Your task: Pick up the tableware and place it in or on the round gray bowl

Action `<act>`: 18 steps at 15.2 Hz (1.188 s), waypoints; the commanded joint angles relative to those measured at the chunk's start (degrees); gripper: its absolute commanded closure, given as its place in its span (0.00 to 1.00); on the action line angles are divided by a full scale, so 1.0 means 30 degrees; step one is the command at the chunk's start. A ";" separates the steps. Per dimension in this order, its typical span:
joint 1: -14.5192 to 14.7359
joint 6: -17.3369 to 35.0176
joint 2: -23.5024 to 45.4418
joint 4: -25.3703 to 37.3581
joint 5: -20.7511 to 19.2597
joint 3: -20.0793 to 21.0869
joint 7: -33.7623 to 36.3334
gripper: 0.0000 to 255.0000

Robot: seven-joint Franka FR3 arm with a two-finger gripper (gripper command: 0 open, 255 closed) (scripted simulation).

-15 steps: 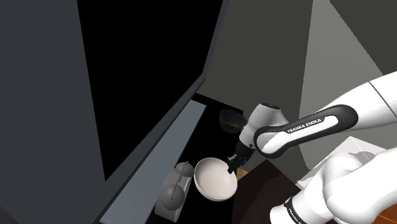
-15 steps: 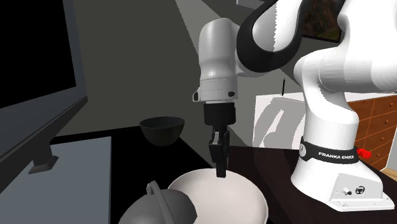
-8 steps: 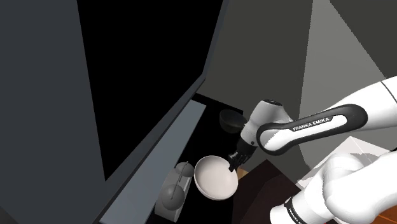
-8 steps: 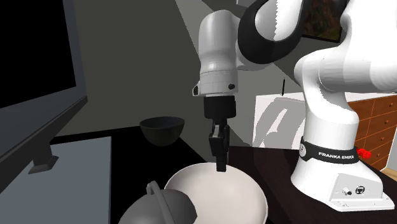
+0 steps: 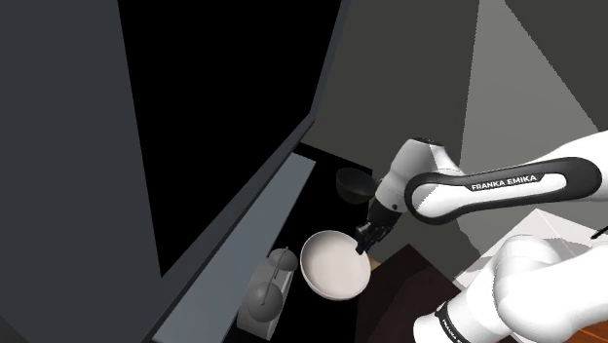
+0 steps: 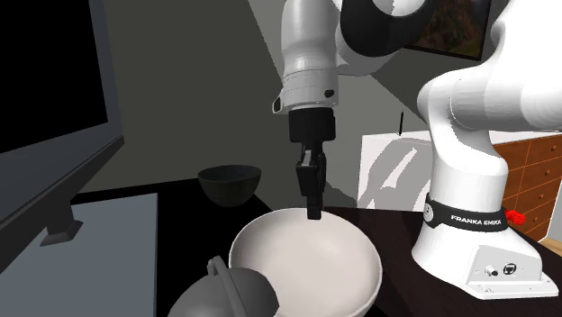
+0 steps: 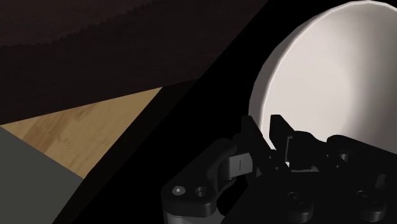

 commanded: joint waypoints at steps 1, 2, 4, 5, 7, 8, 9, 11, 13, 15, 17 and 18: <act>-0.0090 -0.0823 -0.0586 0.0236 -0.0166 0.0011 0.0174 1.00; -0.0130 -0.1208 -0.0854 0.0357 -0.0241 0.0010 0.0249 1.00; -0.0204 -0.1964 -0.1356 0.0616 -0.0381 0.0003 0.0391 1.00; -0.0238 -0.2334 -0.1592 0.0755 -0.0446 -0.0003 0.0458 1.00; -0.0299 -0.3059 -0.2031 0.1047 -0.0569 -0.0018 0.0585 1.00; -0.0326 -0.3414 -0.2236 0.1200 -0.0627 -0.0028 0.0646 1.00; -0.0353 -0.3764 -0.2430 0.1359 -0.0682 -0.0038 0.0705 1.00; -0.0401 -0.4450 -0.2790 0.1690 -0.0786 -0.0062 0.0818 1.00; -0.0444 -0.5116 -0.3112 0.2040 -0.0882 -0.0087 0.0925 1.00; -0.0482 -0.5764 -0.3399 0.2407 -0.0971 -0.0115 0.1027 1.00; -0.0516 -0.6394 -0.3652 0.2790 -0.1053 -0.0144 0.1125 1.00; -0.0531 -0.6702 -0.3766 0.2987 -0.1092 -0.0159 0.1172 1.00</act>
